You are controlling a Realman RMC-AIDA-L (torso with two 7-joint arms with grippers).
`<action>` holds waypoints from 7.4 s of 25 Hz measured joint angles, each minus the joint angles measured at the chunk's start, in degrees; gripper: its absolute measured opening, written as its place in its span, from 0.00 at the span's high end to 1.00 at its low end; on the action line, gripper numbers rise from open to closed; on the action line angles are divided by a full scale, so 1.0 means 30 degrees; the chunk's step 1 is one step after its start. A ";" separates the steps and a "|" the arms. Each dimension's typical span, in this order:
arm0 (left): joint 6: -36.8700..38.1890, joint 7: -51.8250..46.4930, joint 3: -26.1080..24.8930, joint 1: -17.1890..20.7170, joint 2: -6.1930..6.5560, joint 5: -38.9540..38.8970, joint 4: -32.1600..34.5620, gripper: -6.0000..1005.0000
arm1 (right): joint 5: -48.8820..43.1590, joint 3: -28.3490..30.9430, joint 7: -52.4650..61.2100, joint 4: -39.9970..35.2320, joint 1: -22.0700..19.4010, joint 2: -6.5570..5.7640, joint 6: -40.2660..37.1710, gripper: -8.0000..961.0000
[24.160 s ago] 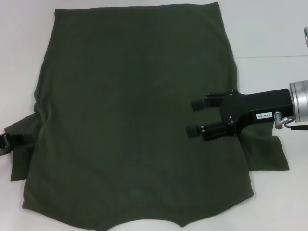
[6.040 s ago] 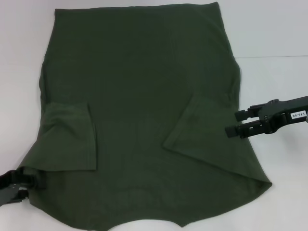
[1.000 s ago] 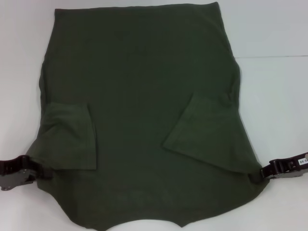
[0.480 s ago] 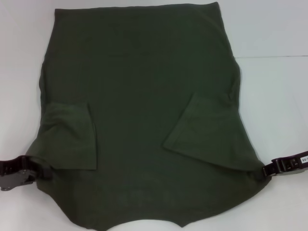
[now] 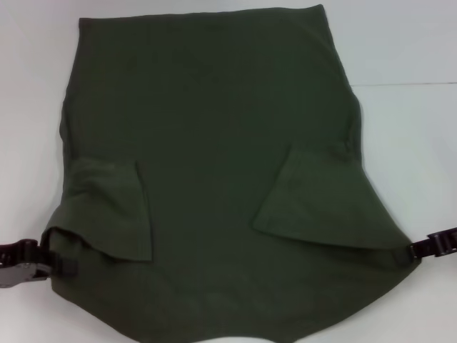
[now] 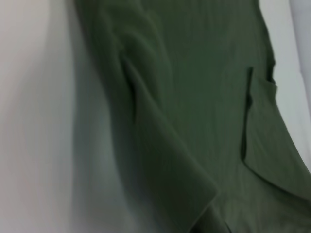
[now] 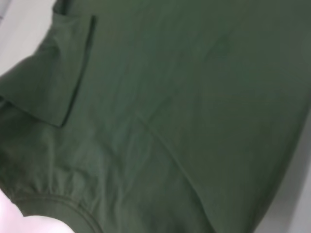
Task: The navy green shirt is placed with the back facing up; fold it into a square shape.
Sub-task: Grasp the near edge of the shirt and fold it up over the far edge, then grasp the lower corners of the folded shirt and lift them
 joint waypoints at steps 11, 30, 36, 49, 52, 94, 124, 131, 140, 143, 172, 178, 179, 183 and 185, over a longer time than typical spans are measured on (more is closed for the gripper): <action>0.3654 0.1583 0.0400 -0.0120 0.0560 0.0538 0.0927 0.97 | -0.0004 0.2004 -0.2557 -0.0968 -0.1560 -0.0651 -0.2770 0.96; 0.0938 0.0395 -0.0982 -0.1147 0.0924 -0.1101 0.0691 0.97 | 0.0055 0.6793 -0.2485 -0.1202 -0.0903 -0.0553 -0.1701 0.96; -0.2787 0.0619 -0.0864 -0.1896 0.0819 -0.3322 -0.0483 0.96 | 0.1388 0.6932 -0.1907 -0.0500 0.0384 -0.0118 0.1063 0.96; -0.9726 0.4161 -0.0833 -0.3176 -0.0324 -0.7072 -0.2811 0.96 | 0.4168 0.6634 -0.2917 -0.0121 0.1923 0.1711 0.7970 0.96; -1.0859 0.5083 -0.0843 -0.3199 -0.0674 -0.8253 -0.2845 0.96 | 0.4936 0.6454 -0.3605 0.0231 0.2137 0.1949 0.9239 0.96; -1.8968 1.2654 -0.1014 -0.4444 -0.2857 -1.2415 -0.5312 0.89 | 0.9390 0.5262 -0.9273 0.3062 0.3861 0.3723 1.8216 0.85; -0.9472 1.1925 0.1201 0.0025 -0.2117 -0.7534 -0.0451 0.25 | 0.9281 0.4109 -0.9132 0.1101 -0.0191 0.1045 0.7789 0.30; -1.1147 1.3225 0.1873 0.0110 -0.2304 -0.7236 -0.0623 0.25 | 0.9245 0.3370 -0.9040 0.1102 -0.0305 0.1047 0.8054 0.30; -1.3355 1.3282 0.3321 0.0178 -0.2631 -0.6763 -0.1086 0.26 | 0.9225 0.3131 -0.8982 0.1132 -0.0430 0.1031 0.7945 0.31; -1.3494 1.3236 0.3327 0.0187 -0.2638 -0.6745 -0.1112 0.26 | 0.9224 0.3051 -0.8960 0.1127 -0.0487 0.1029 0.7936 0.31; -1.4159 1.2382 0.3342 0.0024 -0.2553 -0.6186 -0.1172 0.51 | 0.9225 0.2669 -0.8755 0.1153 -0.0621 0.1114 0.7848 0.31; -1.4545 1.1652 0.3572 -0.0182 -0.2504 -0.5755 -0.1282 0.66 | 0.9225 0.2669 -0.8725 0.1131 -0.0678 0.1117 0.7586 0.31; -1.4547 1.1651 0.3606 -0.0183 -0.2504 -0.5752 -0.1285 0.69 | 0.9226 0.2670 -0.8681 0.1115 -0.0700 0.1117 0.7570 0.31; -1.4550 1.1625 0.3611 -0.0195 -0.2505 -0.5742 -0.1292 0.82 | 0.9225 0.2670 -0.8535 0.1090 -0.0742 0.1117 0.7523 0.31; -1.4544 1.1624 0.3613 -0.0223 -0.2505 -0.5738 -0.1292 0.90 | 0.9225 0.2671 -0.8516 0.1090 -0.0754 0.1113 0.7519 0.31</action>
